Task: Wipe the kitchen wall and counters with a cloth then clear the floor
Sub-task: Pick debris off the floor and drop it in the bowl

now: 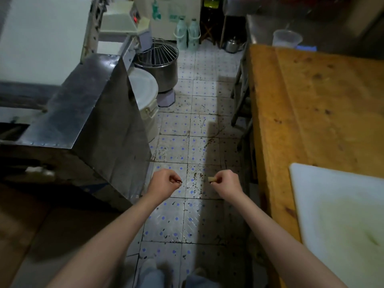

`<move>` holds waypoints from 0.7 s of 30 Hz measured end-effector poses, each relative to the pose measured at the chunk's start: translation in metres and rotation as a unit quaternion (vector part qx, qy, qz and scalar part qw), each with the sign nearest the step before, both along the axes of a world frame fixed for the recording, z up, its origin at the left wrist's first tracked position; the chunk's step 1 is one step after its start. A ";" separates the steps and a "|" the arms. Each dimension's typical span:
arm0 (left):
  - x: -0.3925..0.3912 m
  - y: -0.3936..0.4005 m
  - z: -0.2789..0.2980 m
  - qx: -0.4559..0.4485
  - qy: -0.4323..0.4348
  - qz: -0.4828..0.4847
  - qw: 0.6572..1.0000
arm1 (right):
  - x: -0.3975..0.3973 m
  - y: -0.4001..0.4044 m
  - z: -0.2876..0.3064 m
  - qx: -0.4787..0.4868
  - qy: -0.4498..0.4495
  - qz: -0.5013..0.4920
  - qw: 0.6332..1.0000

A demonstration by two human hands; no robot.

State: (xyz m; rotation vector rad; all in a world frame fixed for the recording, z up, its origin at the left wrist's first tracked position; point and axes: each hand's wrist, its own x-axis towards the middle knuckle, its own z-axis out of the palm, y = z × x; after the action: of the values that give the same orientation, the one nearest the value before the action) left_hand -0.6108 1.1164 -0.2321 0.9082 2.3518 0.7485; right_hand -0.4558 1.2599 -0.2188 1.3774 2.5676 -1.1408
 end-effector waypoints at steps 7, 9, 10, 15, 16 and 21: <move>-0.001 0.015 0.011 -0.004 0.008 -0.078 0.997 | 0.024 -0.009 0.011 0.021 -0.023 -0.056 0.998; -0.006 0.024 0.016 0.005 0.010 -0.109 0.994 | 0.028 -0.014 0.012 0.026 -0.021 -0.079 0.996; -0.007 0.028 0.019 0.005 0.013 -0.127 0.992 | 0.030 -0.017 0.012 0.028 -0.017 -0.090 0.995; -0.004 0.050 0.023 0.000 0.013 -0.229 0.973 | 0.045 -0.043 0.019 0.029 -0.023 -0.157 0.987; -0.001 0.052 0.023 0.000 0.014 -0.253 0.967 | 0.048 -0.049 0.019 0.028 -0.024 -0.170 0.985; 0.019 0.056 0.014 -0.011 0.013 -0.358 0.933 | 0.072 -0.085 0.012 0.004 -0.022 -0.259 0.966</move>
State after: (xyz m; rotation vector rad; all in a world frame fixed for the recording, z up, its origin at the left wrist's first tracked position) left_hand -0.5923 1.1724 -0.2183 1.6309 1.8181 0.3986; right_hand -0.3837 1.1745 -0.2065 2.1266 2.2384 -1.1225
